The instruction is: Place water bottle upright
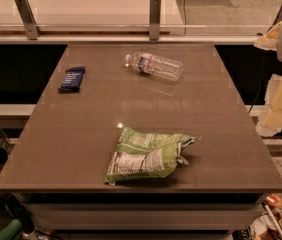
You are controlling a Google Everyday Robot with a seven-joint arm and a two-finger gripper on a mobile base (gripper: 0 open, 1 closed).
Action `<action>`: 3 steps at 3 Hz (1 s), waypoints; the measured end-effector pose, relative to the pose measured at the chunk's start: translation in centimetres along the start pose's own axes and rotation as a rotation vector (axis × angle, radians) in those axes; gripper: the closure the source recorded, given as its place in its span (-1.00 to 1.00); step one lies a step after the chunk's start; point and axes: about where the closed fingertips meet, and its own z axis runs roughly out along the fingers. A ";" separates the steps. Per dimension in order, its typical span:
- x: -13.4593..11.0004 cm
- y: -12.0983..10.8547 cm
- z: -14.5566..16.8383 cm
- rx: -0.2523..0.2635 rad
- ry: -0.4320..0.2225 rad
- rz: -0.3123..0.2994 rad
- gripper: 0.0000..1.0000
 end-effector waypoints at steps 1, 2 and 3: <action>0.0 0.0 0.0 0.000 0.000 0.000 -1.00; -0.2 -1.9 -0.6 0.014 -0.007 0.006 -1.00; -1.1 -6.4 -1.2 0.032 -0.013 0.046 -1.00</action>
Offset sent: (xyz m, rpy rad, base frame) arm 0.0603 -0.0162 0.0398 0.0212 -0.0328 -0.0241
